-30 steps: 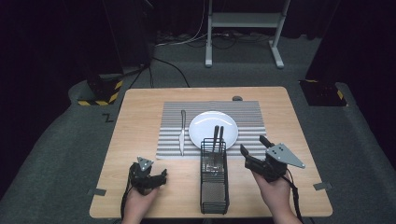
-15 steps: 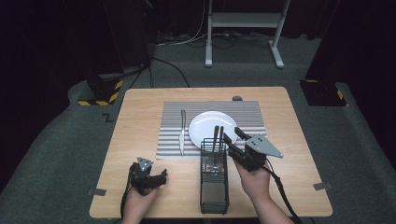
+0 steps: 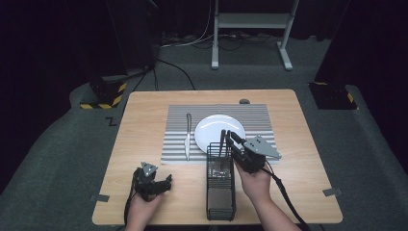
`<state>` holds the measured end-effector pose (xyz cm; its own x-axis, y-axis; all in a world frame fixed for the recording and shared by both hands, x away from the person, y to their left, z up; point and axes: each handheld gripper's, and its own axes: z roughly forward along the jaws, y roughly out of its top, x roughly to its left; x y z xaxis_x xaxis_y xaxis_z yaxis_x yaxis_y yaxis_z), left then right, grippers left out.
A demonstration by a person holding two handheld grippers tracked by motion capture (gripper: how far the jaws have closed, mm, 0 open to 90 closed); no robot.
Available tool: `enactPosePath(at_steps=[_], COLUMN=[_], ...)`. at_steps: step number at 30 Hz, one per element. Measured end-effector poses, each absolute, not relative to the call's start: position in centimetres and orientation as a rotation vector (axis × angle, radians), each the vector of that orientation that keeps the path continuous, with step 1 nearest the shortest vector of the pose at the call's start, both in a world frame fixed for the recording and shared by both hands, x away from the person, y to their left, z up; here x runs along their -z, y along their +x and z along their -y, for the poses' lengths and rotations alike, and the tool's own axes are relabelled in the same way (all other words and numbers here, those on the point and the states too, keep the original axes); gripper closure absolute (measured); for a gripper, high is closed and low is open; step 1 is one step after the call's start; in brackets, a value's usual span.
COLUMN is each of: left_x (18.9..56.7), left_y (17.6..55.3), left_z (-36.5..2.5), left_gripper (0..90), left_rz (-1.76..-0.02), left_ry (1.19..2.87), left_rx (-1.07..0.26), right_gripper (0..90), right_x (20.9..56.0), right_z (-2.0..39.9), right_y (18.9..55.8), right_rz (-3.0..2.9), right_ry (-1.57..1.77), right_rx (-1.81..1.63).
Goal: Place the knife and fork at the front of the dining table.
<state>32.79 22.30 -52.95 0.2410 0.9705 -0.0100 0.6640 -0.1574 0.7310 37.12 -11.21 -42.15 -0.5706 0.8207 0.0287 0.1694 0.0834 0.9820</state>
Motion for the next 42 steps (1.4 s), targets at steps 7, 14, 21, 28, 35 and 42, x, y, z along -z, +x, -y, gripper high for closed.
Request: enactPosePath(at_steps=[7,14,21,28,35,42], left_x=[52.9,52.9,52.9,52.9,52.9,52.9], left_y=[32.8,32.8,32.8,32.8,32.8,32.8], left_z=[-22.3,-22.3,-22.3,-22.3,-22.3,-22.3], left_gripper=[11.4,11.4,11.4,11.4,11.4,11.4], left_rz=[-1.491,-1.490,-1.490,-1.490,-1.490,-1.490], left_ry=[1.899,1.899,1.899,1.900,1.900,1.900], left_rx=[-0.636,-0.636,-0.636,-0.637,-0.637,-0.637], right_gripper=[79.7,87.0,87.8,87.9,88.0,88.0], right_x=[42.4,42.2,41.8,41.2,40.5,39.5], right_z=[11.0,11.1,11.4,11.8,12.0,12.2], right_y=[37.2,36.7,36.1,35.4,34.7,34.0], right_rz=[-1.822,-1.810,-1.789,-1.764,-1.733,-1.705], right_ry=[0.975,0.955,0.935,0.926,0.903,0.873], right_rx=[-1.530,-1.539,-1.567,-1.592,-1.611,-1.628])
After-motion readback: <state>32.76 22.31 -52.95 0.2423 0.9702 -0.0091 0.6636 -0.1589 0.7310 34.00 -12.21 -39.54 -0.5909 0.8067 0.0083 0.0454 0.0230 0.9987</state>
